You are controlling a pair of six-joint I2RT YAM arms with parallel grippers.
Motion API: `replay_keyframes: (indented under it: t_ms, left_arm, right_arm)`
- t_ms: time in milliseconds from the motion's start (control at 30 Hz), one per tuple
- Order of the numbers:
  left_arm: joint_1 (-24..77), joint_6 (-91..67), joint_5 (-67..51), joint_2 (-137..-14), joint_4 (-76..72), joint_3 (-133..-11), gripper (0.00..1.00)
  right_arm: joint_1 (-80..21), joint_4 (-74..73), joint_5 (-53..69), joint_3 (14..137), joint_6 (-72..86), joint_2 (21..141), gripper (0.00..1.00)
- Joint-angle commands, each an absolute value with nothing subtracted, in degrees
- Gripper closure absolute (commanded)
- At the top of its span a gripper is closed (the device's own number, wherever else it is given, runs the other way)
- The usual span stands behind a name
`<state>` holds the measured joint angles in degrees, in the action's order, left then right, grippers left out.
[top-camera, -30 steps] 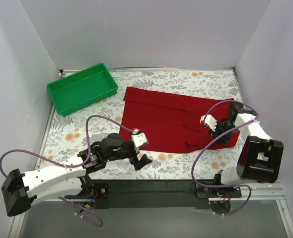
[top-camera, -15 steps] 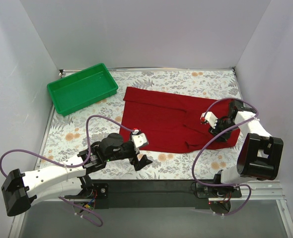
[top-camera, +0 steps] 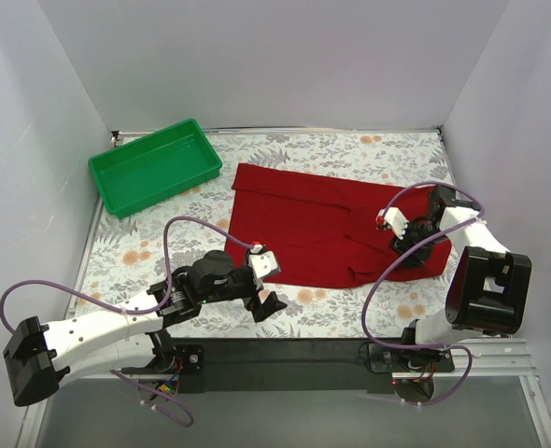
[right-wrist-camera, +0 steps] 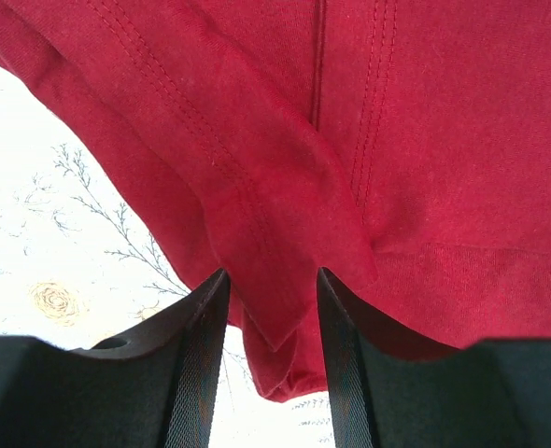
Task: Fold and stack the t-shirts
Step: Fold the tshirt
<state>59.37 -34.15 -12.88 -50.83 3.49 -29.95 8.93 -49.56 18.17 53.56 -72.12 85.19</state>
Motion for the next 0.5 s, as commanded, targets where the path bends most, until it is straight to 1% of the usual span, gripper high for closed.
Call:
replay_keyframes:
  t_ms: [0, 100, 267, 467]
  left_arm:
    - [59.59, -34.01, -13.71, -50.63, 4.04, -31.82, 0.16]
    - [59.59, -34.01, -13.62, -50.63, 3.96, -31.73, 0.16]
    - [59.5, -34.01, -13.8, -50.54, 4.04, -31.73, 0.16]
    - [59.5, -34.19, -14.33, -50.8, 4.04, -31.73, 0.16]
  right_arm:
    - [8.53, -50.27, 19.43, 53.96, -71.02, 85.25, 0.58]
    - [8.53, -48.0, 18.11, 54.66, -68.74, 85.96, 0.59]
    - [8.53, -46.49, 16.26, 56.25, -67.41, 86.22, 0.64]
    - [8.88, -47.19, 15.73, 57.83, -67.15, 85.34, 0.66]
